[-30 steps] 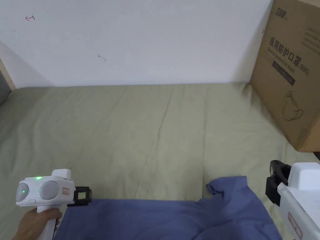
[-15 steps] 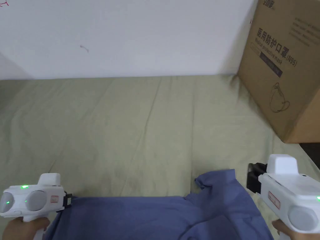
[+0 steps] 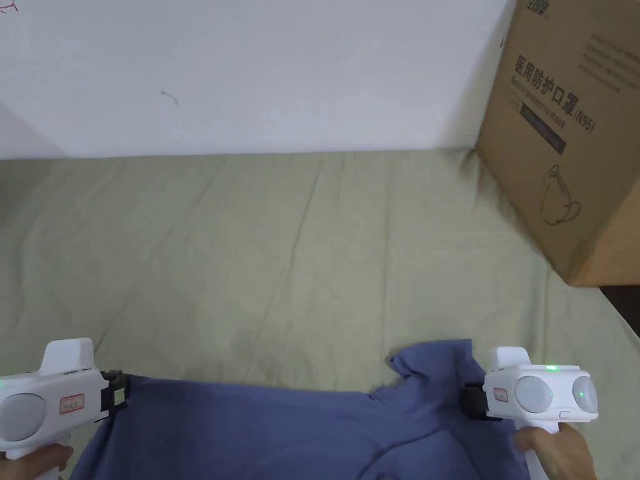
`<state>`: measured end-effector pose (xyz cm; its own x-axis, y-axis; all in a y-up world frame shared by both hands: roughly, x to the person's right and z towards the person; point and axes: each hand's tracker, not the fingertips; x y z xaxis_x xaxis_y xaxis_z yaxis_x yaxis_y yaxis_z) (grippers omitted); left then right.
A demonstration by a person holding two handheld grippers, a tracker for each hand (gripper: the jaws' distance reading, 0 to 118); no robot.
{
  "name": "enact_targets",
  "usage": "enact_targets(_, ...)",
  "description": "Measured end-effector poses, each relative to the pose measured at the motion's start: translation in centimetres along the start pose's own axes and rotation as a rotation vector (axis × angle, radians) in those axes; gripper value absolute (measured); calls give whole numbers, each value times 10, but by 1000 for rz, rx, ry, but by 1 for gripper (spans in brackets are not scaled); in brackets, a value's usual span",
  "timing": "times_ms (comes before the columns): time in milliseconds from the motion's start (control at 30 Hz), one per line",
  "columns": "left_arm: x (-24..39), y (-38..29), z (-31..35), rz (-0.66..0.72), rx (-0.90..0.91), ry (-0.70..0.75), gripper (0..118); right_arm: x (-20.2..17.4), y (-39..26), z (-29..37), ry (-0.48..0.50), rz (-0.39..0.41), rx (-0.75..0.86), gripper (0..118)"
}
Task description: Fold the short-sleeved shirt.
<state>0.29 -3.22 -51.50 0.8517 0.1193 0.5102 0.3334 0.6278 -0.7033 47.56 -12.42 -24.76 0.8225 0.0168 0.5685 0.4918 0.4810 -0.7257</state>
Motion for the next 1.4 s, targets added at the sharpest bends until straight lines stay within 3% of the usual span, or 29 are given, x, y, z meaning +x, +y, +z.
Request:
enact_targets(33,0,-1,2,1,1,2,0,5,3,1,6,-21,16,40)
enact_targets(67,1,-2,4,1,1,3,0,6,3,6,20,-23,22,4)
enact_targets(100,0,-2,3,0,8,4,0,6,3,12,34,0,40,1)
enact_targets(200,3,-5,9,-6,22,17,0,3,1,33,34,56,85,1)
enact_targets(633,-3,16,109,49,227,40,0,12,23,221,148,82,519,1)
enact_targets(867,2,78,192,26,400,69,0,2,74,316,206,31,738,1)
enact_targets(1000,9,124,228,5,495,93,0,-6,110,360,184,34,839,1)
enact_targets(1200,24,197,261,-19,598,124,0,-8,173,404,184,18,939,1)
enact_targets(1400,40,259,273,-53,661,160,0,13,239,415,180,3,1005,1)
